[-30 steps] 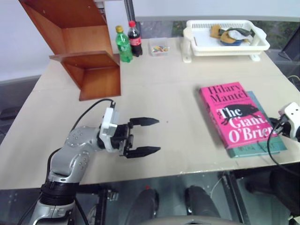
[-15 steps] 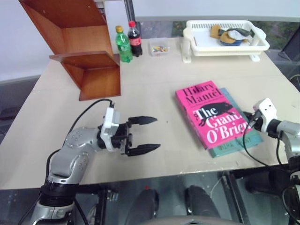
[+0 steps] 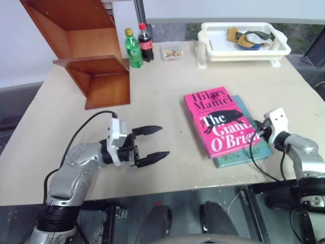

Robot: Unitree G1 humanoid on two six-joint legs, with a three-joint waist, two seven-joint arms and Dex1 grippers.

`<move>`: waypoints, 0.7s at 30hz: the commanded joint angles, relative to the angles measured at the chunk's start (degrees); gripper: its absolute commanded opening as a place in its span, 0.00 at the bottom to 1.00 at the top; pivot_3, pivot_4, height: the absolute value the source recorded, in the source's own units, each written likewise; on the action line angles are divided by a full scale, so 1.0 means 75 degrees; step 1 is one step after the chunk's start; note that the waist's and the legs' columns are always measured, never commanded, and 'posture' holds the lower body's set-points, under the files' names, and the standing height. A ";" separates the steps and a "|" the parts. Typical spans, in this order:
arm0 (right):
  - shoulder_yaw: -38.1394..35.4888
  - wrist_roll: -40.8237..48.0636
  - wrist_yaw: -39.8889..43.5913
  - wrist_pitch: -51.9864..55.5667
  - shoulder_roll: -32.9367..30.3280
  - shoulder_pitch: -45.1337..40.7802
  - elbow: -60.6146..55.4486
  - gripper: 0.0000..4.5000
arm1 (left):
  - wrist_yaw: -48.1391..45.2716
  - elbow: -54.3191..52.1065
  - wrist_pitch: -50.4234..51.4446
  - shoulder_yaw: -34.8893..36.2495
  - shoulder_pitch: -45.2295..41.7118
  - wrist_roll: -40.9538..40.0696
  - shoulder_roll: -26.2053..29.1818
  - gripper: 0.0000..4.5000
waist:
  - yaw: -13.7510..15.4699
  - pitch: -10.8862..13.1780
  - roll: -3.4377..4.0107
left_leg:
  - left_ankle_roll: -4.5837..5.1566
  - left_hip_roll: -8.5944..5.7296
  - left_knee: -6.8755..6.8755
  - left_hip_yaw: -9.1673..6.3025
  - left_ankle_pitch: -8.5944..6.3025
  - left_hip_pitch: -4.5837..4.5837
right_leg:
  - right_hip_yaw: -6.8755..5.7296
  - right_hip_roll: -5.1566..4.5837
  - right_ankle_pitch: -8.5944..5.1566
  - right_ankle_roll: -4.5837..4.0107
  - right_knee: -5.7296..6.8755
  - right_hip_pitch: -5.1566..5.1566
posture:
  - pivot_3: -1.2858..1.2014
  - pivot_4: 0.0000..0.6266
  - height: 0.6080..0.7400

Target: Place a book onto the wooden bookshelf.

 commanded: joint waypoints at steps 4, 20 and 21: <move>0.0303 -0.0070 -0.0136 0.0179 0.0137 0.0334 -0.0466 0.02 | 0.0800 -0.0199 0.0397 0.0208 -0.0076 -0.0097 -0.0135 1.00 | 0.0021 0.0000 0.0000 | 0.0000 0.0001 0.0000 -0.0001 0.0000 -0.0001 | -0.0002 0.0002 0.0000 0.0000 0.0000 0.0000 | 0.52 0.24 1.00; -0.1307 0.0764 -0.0106 -0.0072 -0.0825 0.2291 -0.2858 0.85 | 0.2096 -0.0108 0.3907 0.0422 -0.0777 -0.1983 -0.0092 1.00 | 0.0129 0.0010 0.0014 | 0.0001 -0.0026 -0.0004 -0.0025 0.0000 -0.0024 | -0.0023 -0.0020 -0.0001 0.0003 -0.0002 -0.0011 | 0.52 0.24 1.00; -0.1582 0.0883 0.0039 -0.0120 -0.0985 0.2676 -0.3168 0.85 | 0.2177 0.0031 0.4062 0.0471 -0.0835 -0.2055 -0.0127 1.00 | 0.0166 0.0011 0.0014 | 0.0001 -0.0033 -0.0004 -0.0030 0.0000 -0.0033 | -0.0027 -0.0025 -0.0002 0.0004 -0.0003 -0.0015 | 0.52 0.24 1.00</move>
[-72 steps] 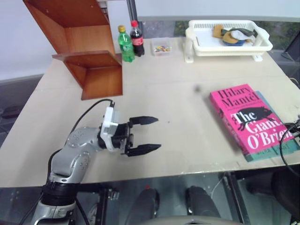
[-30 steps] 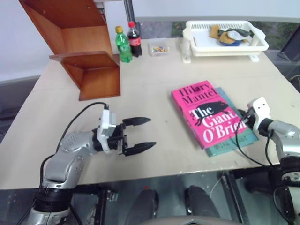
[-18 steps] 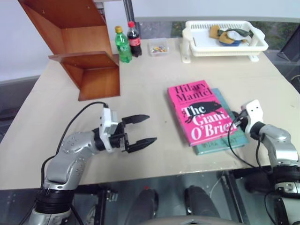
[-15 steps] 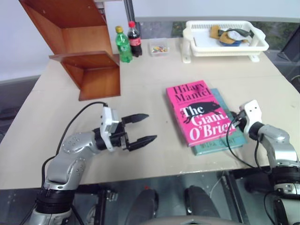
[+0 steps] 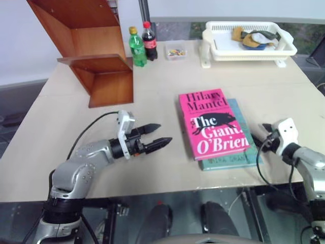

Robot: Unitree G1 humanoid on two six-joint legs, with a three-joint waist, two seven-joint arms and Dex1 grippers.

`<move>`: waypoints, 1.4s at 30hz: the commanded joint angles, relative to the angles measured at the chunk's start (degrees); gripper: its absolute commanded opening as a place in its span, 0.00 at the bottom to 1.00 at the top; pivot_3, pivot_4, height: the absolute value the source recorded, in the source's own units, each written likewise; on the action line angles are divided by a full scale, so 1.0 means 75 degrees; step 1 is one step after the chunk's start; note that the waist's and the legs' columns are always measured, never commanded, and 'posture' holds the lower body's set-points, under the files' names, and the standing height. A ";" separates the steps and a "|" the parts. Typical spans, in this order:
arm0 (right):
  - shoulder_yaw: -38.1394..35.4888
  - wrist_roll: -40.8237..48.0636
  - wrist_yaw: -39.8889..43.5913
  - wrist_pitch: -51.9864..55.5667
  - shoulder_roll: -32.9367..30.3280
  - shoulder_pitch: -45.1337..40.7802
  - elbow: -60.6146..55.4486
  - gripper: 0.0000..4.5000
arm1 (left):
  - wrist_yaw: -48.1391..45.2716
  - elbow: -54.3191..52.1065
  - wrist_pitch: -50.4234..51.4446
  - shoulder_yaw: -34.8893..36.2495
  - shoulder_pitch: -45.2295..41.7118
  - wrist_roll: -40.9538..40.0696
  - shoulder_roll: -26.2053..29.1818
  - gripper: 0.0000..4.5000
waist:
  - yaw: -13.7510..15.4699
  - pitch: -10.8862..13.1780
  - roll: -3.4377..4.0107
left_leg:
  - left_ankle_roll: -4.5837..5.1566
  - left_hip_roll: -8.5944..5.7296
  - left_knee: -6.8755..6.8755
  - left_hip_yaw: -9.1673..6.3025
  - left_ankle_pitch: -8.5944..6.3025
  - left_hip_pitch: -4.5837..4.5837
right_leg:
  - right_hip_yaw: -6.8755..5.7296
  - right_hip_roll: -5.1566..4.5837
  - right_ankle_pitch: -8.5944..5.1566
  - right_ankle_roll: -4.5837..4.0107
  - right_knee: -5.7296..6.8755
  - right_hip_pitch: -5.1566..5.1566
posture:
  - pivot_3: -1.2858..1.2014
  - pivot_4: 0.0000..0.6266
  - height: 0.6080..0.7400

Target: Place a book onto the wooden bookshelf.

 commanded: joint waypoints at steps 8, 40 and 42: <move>-0.2788 0.2322 0.0901 0.0815 -0.0679 0.3314 -0.4796 0.99 | 0.0548 0.1007 0.1771 0.0667 -0.0899 -0.1341 -0.0274 1.00 | 0.0112 0.0011 0.0009 | 0.0000 0.0006 0.0001 -0.0015 0.0000 0.0001 | -0.0014 0.0004 -0.0002 0.0002 0.0000 0.0008 | 0.52 0.24 1.00; -0.2304 0.4216 -0.2692 -0.2045 -0.2316 0.8047 -0.8273 0.99 | 0.0633 0.3849 0.3379 -0.0355 -0.3031 -0.0602 -0.2198 1.00 | 0.0320 0.0046 -0.0070 | -0.0001 -0.0003 0.0020 -0.0015 0.0001 -0.0011 | -0.0019 -0.0004 -0.0004 0.0007 -0.0026 0.0019 | 0.52 0.24 1.00; -0.2202 0.4046 -0.2896 -0.2248 -0.2459 0.8140 -0.8273 0.99 | 0.0738 0.3879 0.3449 -0.0318 -0.3075 -0.0573 -0.2332 1.00 | 0.0318 0.0049 -0.0078 | -0.0002 -0.0005 0.0023 -0.0016 0.0001 -0.0013 | -0.0019 -0.0004 -0.0004 0.0009 -0.0026 0.0019 | 0.52 0.24 1.00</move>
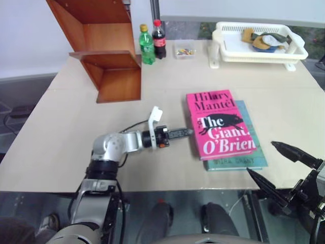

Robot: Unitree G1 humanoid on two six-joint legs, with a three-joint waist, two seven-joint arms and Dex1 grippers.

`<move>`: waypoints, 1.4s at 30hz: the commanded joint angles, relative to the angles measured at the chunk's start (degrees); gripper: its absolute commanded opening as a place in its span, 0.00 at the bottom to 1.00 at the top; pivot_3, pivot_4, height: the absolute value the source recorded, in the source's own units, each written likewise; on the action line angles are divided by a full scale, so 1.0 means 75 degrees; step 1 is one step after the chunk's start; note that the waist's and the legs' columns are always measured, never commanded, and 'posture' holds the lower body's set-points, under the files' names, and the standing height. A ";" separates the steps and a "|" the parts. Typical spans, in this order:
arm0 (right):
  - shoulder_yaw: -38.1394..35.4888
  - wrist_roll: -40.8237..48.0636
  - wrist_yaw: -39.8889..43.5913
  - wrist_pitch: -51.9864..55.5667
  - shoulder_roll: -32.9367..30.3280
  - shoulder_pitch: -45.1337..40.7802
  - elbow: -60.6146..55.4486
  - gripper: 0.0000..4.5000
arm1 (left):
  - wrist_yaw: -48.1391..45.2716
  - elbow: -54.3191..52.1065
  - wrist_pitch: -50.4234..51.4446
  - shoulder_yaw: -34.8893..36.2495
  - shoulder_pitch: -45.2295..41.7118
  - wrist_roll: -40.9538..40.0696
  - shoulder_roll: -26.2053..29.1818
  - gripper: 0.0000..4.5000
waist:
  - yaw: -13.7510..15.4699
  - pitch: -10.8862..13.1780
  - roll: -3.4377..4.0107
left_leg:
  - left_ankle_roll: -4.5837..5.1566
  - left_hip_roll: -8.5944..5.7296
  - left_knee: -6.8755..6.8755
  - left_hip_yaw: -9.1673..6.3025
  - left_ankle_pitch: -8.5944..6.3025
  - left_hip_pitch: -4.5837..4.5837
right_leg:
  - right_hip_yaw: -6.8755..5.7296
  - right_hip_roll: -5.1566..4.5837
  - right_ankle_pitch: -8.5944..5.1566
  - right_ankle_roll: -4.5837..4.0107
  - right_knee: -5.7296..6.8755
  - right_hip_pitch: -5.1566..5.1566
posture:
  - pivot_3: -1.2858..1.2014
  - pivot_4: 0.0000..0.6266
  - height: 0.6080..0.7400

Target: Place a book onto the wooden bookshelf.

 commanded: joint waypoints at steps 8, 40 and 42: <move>0.0284 -0.0559 -0.0781 -0.0966 -0.0514 0.0590 -0.0197 0.99 | 0.0651 0.0245 0.0472 0.0453 -0.0358 -0.0063 -0.0645 1.00 | -0.0004 0.0001 -0.0002 | -0.0003 0.0002 -0.0001 0.0000 0.0001 0.0002 | 0.0000 0.0001 -0.0001 0.0001 0.0001 0.0000 | 0.52 0.24 1.00; 0.0953 -0.0219 -0.0492 0.0544 -0.0334 -0.0905 -0.0197 0.99 | 0.1217 0.0277 0.0989 0.1250 -0.0392 -0.0134 -0.1269 1.00 | 0.0000 0.0005 -0.0027 | -0.0030 -0.0001 0.0004 0.0001 0.0017 0.0003 | 0.0001 0.0001 -0.0001 0.0002 0.0005 0.0002 | 0.52 0.24 1.00; 0.0977 -0.0253 -0.0359 0.0749 -0.0172 -0.1111 -0.0197 1.00 | 0.1221 0.0311 0.0997 0.1245 -0.0400 -0.0108 -0.1298 0.89 | -0.0001 0.0005 -0.0028 | -0.0030 -0.0002 0.0004 0.0002 0.0018 0.0003 | 0.0002 0.0000 -0.0001 0.0002 0.0006 0.0002 | 0.52 0.24 1.00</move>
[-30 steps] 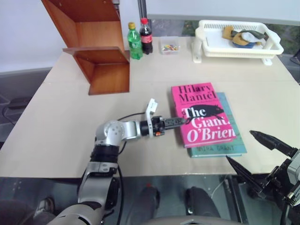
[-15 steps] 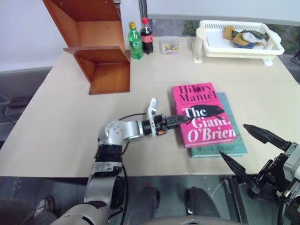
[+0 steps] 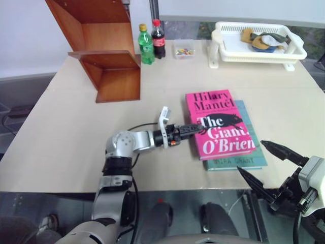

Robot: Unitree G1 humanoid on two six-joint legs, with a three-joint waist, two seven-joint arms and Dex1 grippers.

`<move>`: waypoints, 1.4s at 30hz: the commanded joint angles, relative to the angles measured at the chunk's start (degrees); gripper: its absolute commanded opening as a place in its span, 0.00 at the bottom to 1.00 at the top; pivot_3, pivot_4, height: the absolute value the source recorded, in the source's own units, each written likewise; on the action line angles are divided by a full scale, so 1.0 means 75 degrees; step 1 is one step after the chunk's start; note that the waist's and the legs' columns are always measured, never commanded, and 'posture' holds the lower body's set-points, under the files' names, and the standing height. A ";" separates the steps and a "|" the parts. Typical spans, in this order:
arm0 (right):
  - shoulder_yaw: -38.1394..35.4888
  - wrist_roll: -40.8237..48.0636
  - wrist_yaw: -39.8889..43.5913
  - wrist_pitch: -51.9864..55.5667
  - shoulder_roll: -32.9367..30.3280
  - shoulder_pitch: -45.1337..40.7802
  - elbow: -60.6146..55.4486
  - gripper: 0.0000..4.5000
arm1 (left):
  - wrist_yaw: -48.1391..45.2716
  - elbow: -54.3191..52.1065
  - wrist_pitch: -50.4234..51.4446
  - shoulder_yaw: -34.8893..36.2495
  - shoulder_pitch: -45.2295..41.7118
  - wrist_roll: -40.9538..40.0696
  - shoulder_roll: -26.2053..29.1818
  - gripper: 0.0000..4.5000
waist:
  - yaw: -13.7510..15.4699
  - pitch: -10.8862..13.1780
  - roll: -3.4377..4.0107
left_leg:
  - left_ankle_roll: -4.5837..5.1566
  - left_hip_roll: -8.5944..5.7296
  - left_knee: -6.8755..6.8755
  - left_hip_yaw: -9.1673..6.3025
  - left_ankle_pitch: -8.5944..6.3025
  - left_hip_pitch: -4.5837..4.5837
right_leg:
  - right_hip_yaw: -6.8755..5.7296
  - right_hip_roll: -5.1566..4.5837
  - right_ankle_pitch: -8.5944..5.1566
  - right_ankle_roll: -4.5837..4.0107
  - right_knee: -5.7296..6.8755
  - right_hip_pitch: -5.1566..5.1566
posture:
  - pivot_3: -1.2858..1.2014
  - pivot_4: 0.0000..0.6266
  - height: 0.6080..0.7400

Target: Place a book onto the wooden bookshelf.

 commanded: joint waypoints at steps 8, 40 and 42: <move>-0.0119 -0.0103 0.0572 0.0767 0.0642 -0.0701 -0.0194 1.00 | 0.0036 0.0132 0.0159 0.0243 -0.0194 -0.0170 -0.0202 0.22 | 0.0004 -0.0003 -0.0003 | 0.0001 -0.0002 0.0001 -0.0002 0.0000 0.0000 | -0.0001 -0.0001 0.0000 0.0000 0.0002 0.0000 | 0.52 0.24 1.00; 0.1217 -0.0656 0.2263 0.1925 0.1466 -0.3945 0.1175 1.00 | -0.0363 -0.3279 -0.1888 0.0467 0.0731 0.0269 0.1737 0.02 | 0.0004 -0.0002 -0.0003 | -0.0006 -0.0001 0.0003 -0.0001 0.0003 0.0005 | 0.0002 -0.0004 0.0002 -0.0002 0.0013 -0.0004 | 0.52 0.24 1.00; 0.1277 -0.0687 0.2366 0.1940 0.1484 -0.4113 0.1299 1.00 | -0.0542 -0.3642 -0.2666 0.0148 0.0864 0.0785 0.1993 0.02 | 0.0002 -0.0002 -0.0003 | -0.0006 -0.0001 0.0002 -0.0001 0.0003 0.0003 | 0.0002 -0.0006 0.0002 -0.0003 0.0012 -0.0004 | 0.52 0.24 1.00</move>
